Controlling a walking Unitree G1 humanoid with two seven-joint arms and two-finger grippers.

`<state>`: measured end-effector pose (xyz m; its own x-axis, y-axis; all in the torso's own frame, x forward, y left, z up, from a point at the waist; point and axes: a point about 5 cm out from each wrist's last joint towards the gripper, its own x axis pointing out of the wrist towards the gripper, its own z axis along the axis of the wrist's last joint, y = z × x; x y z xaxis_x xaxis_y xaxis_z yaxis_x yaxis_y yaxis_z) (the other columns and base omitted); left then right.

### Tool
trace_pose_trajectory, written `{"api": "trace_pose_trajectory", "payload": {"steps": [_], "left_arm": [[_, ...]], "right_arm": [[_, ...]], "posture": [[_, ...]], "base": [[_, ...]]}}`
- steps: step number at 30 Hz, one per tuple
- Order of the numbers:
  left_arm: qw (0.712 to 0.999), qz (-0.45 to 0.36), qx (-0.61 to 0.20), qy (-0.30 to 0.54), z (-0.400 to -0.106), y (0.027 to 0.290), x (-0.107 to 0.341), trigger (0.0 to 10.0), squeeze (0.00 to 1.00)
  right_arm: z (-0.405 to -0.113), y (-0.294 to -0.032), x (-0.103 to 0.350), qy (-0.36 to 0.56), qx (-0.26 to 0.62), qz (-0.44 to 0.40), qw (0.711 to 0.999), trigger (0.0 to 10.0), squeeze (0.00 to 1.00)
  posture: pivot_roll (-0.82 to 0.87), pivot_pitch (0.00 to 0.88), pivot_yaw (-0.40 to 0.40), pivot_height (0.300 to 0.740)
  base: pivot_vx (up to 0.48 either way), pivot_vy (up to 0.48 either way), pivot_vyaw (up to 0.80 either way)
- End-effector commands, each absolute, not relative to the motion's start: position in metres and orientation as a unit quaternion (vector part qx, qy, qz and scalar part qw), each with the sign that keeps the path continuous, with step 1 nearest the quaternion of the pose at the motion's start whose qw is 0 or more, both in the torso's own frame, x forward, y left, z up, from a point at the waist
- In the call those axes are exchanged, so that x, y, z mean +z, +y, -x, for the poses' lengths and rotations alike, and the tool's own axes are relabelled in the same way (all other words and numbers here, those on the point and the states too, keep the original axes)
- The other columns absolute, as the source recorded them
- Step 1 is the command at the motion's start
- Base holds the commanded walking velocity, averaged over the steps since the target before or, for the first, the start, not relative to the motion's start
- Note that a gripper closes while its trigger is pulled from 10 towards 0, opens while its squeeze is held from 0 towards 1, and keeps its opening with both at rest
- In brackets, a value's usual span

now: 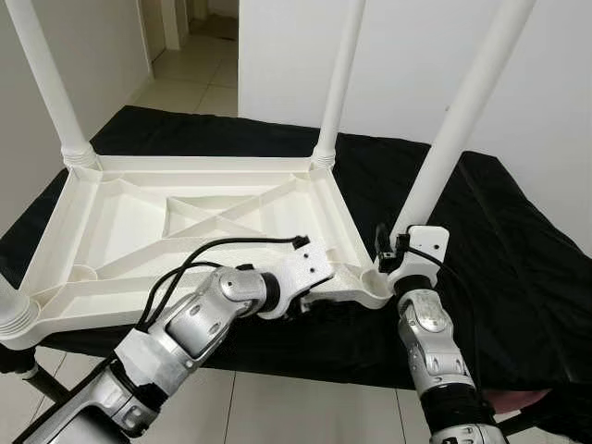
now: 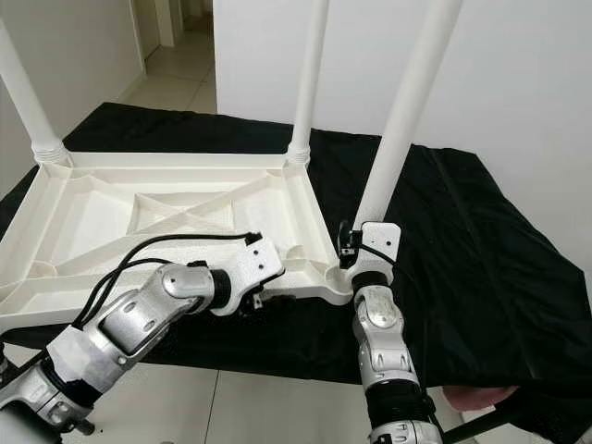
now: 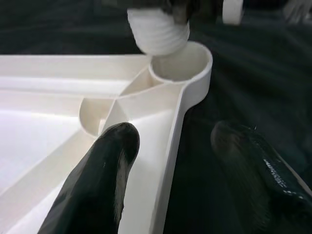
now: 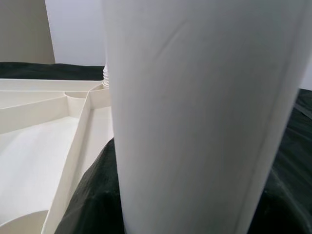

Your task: Building children table

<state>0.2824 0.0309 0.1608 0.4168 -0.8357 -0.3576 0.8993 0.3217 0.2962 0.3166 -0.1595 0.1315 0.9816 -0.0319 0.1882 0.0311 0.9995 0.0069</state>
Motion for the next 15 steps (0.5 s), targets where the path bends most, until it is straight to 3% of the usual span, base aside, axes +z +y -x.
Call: {"api": "trace_pose_trajectory", "payload": {"steps": [1,15], "left_arm": [[0.815,-0.214,-0.535,0.056,-0.281,0.030,0.165,10.0,0.00],[0.831,-0.157,-0.533,0.033,-0.275,0.021,0.172,10.0,0.00]], "right_arm": [[-0.314,-0.160,0.131,-0.099,-0.012,-0.003,0.995,10.0,0.00],[-0.303,-0.145,0.117,-0.085,0.026,-0.015,0.996,10.0,0.00]], "posture": [[0.03,0.000,-0.104,0.740],[0.03,0.000,-0.122,0.740]], "base": [[0.000,0.000,0.00],[0.000,0.000,0.00]]}}
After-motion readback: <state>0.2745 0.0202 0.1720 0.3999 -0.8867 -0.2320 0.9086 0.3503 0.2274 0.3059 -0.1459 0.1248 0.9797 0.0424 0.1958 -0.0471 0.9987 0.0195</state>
